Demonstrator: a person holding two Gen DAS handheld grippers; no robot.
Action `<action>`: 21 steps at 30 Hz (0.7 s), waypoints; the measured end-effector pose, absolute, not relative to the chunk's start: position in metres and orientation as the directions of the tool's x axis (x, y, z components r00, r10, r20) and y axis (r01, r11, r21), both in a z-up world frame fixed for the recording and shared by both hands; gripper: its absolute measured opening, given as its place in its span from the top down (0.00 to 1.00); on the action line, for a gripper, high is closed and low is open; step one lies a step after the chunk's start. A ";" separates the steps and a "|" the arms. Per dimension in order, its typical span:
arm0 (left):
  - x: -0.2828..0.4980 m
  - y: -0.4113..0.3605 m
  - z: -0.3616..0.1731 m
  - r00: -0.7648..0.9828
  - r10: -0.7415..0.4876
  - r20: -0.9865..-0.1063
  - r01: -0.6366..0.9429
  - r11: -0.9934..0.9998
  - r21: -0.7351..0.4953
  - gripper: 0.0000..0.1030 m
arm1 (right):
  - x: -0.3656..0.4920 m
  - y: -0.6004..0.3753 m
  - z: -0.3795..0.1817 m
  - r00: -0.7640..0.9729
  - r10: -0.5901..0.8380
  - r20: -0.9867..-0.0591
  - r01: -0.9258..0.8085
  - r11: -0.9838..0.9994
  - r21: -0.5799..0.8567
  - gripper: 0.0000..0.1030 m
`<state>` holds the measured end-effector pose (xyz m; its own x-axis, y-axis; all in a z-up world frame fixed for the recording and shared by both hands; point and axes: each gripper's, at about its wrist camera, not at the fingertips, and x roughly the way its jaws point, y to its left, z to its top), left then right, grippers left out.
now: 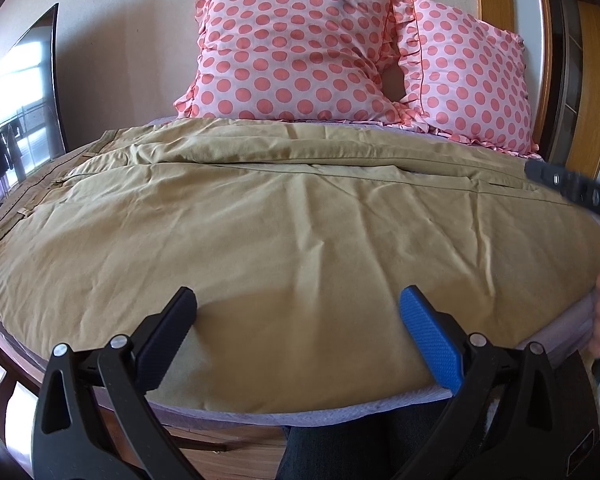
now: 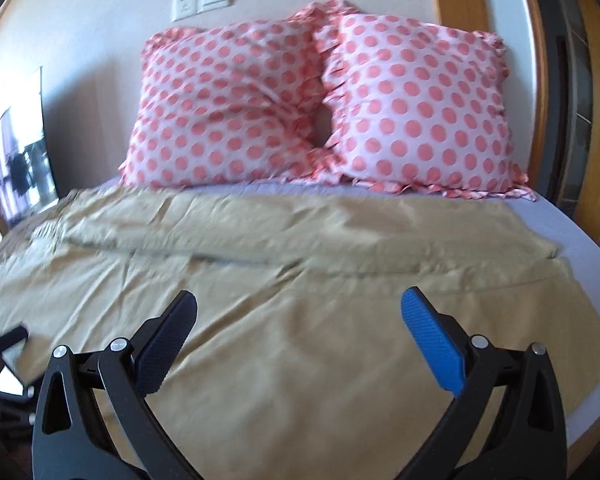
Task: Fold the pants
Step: 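Reach the right tool to the pant leg hems and grasp them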
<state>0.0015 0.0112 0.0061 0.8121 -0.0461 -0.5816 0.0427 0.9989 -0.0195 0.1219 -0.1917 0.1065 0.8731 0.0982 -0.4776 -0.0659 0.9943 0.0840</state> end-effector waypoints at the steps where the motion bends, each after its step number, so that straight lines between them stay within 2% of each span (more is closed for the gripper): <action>1: 0.001 0.015 0.007 0.815 -0.064 -0.576 0.047 0.998 -0.044 0.02 | 0.139 -0.210 0.118 0.876 0.074 -0.476 -0.020 0.993 0.118 0.01; 5: 0.000 0.029 0.013 0.837 -0.114 -0.535 0.060 0.991 -0.117 0.02 | 0.228 -0.278 0.142 0.826 -0.109 -0.553 0.236 0.958 0.164 0.01; 9: -0.003 0.041 0.021 0.865 -0.138 -0.483 0.075 0.986 -0.148 0.02 | 0.308 -0.343 0.127 0.694 -0.227 -0.683 0.450 0.877 0.166 0.29; 12: -0.003 0.050 0.027 0.884 -0.153 -0.443 0.083 0.981 -0.173 0.02 | 0.349 -0.383 0.106 0.613 -0.227 -0.757 0.556 0.805 0.208 0.39; 17: 0.003 0.061 0.033 0.897 -0.173 -0.407 0.097 0.975 -0.202 0.02 | 0.399 -0.408 0.073 0.490 -0.259 -0.832 0.664 0.730 0.164 0.40; 20: 0.011 0.061 0.031 0.892 -0.172 -0.417 0.098 0.976 -0.193 0.02 | 0.419 -0.406 0.062 0.423 -0.330 -0.844 0.684 0.727 0.058 0.40; 21: 0.013 0.061 0.030 0.889 -0.171 -0.424 0.096 0.977 -0.191 0.02 | 0.422 -0.403 0.059 0.414 -0.357 -0.837 0.680 0.732 0.025 0.42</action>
